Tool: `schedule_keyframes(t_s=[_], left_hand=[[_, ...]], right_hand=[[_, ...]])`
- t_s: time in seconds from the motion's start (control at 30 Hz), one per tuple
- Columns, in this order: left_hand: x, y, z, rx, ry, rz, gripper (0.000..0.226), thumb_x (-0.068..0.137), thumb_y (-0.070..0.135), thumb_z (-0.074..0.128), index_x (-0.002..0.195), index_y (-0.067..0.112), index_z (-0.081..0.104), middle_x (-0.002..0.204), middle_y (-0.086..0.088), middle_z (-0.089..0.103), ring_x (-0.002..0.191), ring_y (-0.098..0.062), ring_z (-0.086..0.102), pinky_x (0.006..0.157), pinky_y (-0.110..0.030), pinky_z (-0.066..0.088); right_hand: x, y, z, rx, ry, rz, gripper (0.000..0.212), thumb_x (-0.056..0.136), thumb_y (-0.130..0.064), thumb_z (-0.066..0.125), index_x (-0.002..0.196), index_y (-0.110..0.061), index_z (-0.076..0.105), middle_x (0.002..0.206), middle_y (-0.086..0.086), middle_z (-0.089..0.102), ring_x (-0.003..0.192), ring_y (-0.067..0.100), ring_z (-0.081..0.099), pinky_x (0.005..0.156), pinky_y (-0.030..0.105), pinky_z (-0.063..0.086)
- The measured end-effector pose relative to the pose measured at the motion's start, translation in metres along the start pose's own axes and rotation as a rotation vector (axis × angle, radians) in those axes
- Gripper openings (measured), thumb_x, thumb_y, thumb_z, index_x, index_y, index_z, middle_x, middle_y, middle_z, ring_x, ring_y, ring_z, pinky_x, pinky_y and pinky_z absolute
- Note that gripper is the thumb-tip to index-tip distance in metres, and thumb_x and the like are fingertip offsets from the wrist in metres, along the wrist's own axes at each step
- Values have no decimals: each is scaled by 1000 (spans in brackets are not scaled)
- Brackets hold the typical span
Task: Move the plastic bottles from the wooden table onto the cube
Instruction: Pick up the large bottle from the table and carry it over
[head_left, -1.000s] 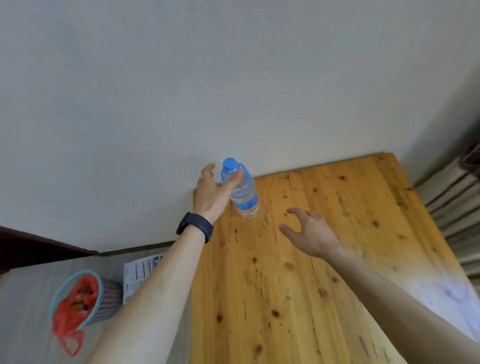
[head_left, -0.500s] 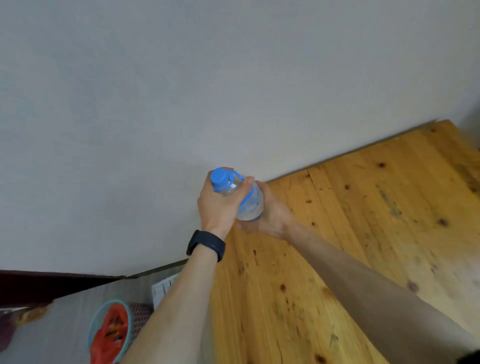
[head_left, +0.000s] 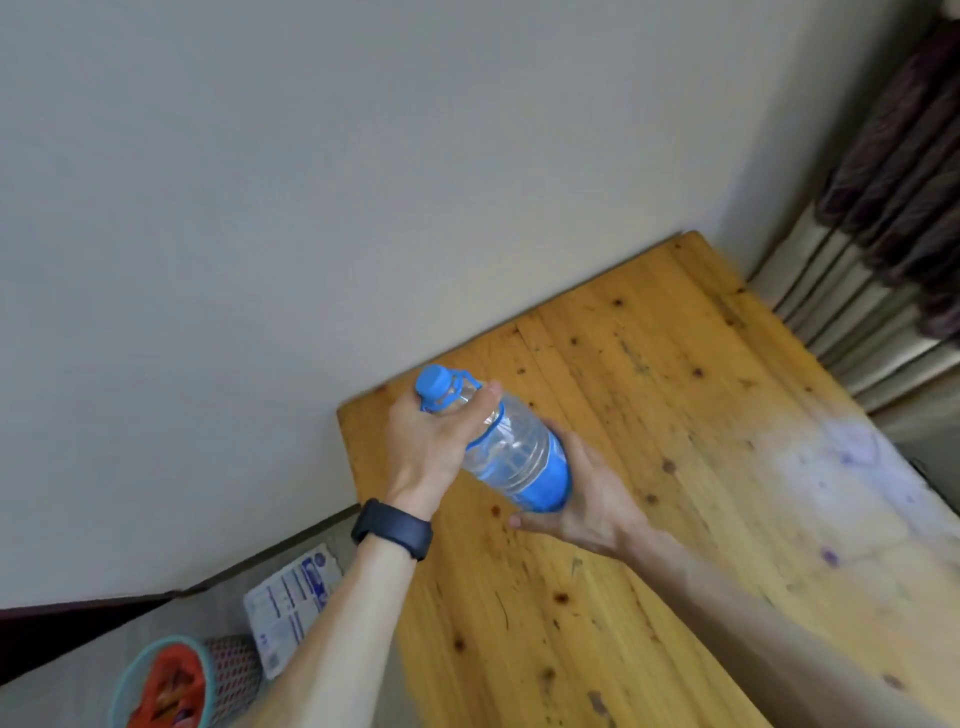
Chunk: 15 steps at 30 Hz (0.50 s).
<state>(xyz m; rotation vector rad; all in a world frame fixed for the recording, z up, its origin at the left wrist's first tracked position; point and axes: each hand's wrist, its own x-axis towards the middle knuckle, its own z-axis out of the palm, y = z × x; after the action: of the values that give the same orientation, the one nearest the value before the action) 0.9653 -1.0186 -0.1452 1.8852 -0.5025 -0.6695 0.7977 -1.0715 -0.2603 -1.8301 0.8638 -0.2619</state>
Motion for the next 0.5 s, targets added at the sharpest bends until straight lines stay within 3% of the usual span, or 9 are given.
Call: schedule_keyframes(t_s=[0.13, 0.27, 0.4, 0.5], left_hand=[[-49, 40, 20, -81, -238, 79, 15, 72, 35, 88, 77, 31, 74, 81, 4, 75, 81, -19, 74, 78, -36, 60], [-104, 60, 37, -259, -359, 119, 23, 74, 33, 85, 90, 27, 70, 81, 9, 71, 78, -11, 68, 82, -33, 57], [-165, 55, 62, -432, -511, 5, 45, 75, 38, 82, 114, 24, 67, 99, 7, 71, 90, -11, 70, 87, -46, 58], [-224, 58, 86, -470, -709, -62, 47, 73, 40, 82, 116, 28, 68, 101, 9, 70, 96, -14, 69, 80, -43, 60]], right_hand=[[-75, -9, -34, -59, 228, 83, 99, 57, -52, 89, 140, -38, 35, 121, -18, 56, 109, 8, 58, 86, 17, 41], [-145, -25, -62, -184, 468, 87, 90, 58, -44, 87, 135, -33, 41, 120, -10, 62, 107, 15, 60, 87, 27, 48], [-227, -30, -82, -354, 628, 147, 89, 59, -49, 82, 135, -34, 38, 123, -5, 63, 109, 21, 60, 89, 39, 51], [-297, -23, -82, -361, 765, 253, 89, 58, -51, 82, 137, -31, 44, 122, -6, 64, 109, 19, 60, 89, 38, 50]])
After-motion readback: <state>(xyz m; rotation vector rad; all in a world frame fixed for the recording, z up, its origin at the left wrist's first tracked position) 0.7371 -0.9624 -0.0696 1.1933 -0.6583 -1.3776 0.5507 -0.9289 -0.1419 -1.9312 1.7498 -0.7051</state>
